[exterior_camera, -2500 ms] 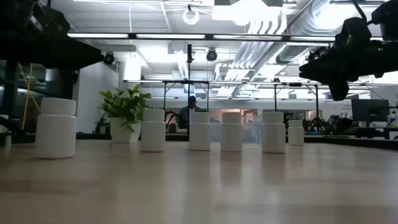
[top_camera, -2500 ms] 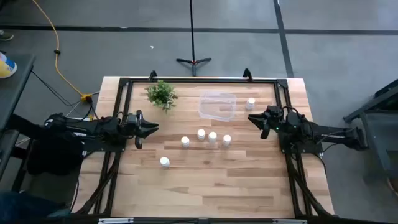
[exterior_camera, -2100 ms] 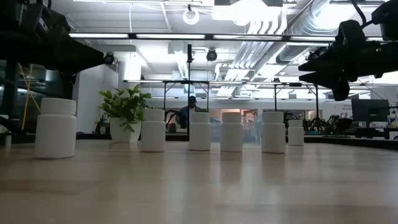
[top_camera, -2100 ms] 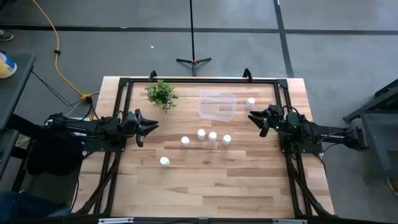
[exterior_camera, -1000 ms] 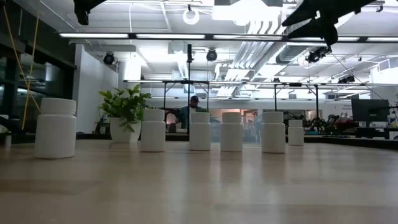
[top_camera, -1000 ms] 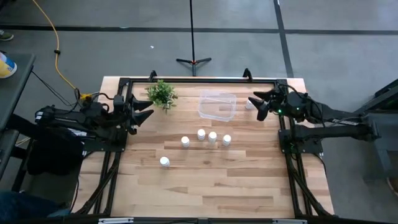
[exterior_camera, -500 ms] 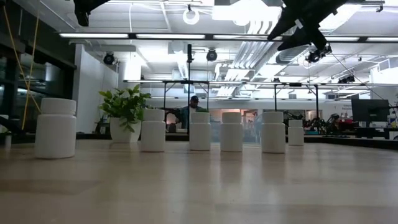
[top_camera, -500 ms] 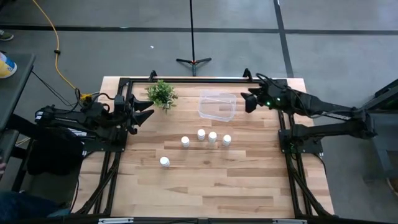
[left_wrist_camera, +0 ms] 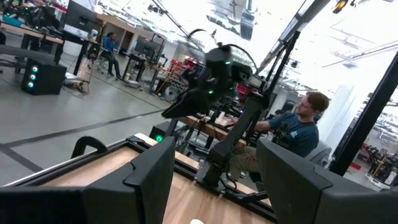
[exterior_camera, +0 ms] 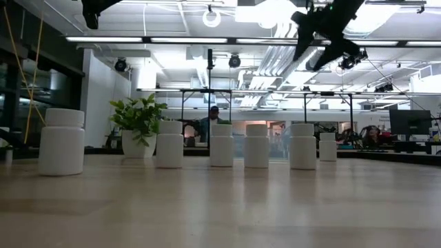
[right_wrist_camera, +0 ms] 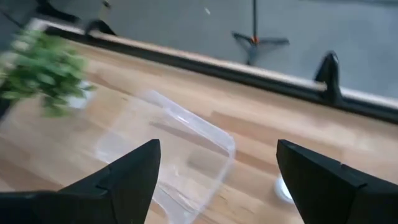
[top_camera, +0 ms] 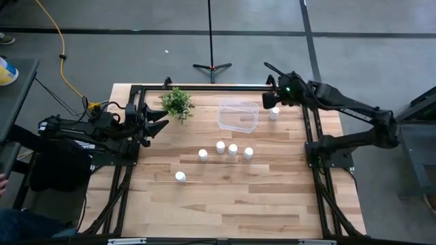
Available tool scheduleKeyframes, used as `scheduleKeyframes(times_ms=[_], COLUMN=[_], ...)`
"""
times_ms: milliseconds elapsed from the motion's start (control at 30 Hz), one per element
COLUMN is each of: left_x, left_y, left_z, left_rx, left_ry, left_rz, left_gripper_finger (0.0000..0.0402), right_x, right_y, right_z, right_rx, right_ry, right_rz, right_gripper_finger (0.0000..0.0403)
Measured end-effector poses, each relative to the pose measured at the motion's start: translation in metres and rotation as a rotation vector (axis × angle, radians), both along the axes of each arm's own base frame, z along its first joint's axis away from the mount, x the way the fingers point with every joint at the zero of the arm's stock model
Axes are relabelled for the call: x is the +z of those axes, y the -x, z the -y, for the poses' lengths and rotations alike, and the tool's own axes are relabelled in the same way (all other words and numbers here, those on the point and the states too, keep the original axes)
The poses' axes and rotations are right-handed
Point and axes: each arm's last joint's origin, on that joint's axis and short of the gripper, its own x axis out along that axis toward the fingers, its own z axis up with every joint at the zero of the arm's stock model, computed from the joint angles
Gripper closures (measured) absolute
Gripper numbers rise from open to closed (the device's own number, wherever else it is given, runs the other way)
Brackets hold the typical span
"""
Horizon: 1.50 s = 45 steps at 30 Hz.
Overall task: Pick and place pill bottles into a basket
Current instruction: Put the white pill bottle into the transparent container
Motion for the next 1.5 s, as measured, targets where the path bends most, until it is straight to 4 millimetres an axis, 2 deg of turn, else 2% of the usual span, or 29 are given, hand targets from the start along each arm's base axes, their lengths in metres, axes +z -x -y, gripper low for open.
scheduleKeyframes(times_ms=[233,500,700,1033,1500], left_x=[0.000,0.000,-0.001,-0.001,-0.001], left_y=[0.000,0.000,0.000,0.000,0.000], left_z=[0.000,0.000,0.000,0.000,0.000], left_rx=[0.002,0.001,0.001,0.001,0.001], left_ry=[0.000,0.001,0.001,0.001,0.001], left_rz=[-0.002,-0.004,-0.007,-0.007,-0.007], left_gripper_finger=[0.0142,0.0142,0.0142,0.0142,0.0142], right_x=[-0.017,-0.023,-0.036,-0.069,-0.101], right_y=[0.000,0.007,0.015,0.018,0.021], right_z=[0.018,0.028,0.033,0.037,0.036], right_rx=[-0.036,-0.098,-0.142,-0.162,-0.187], right_ry=[-0.104,-0.108,-0.132,-0.160,-0.164], right_rz=[-0.085,-0.145,-0.192,-0.193,-0.184], right_gripper_finger=[0.0092,0.0092,0.0092,0.0091,0.0091])
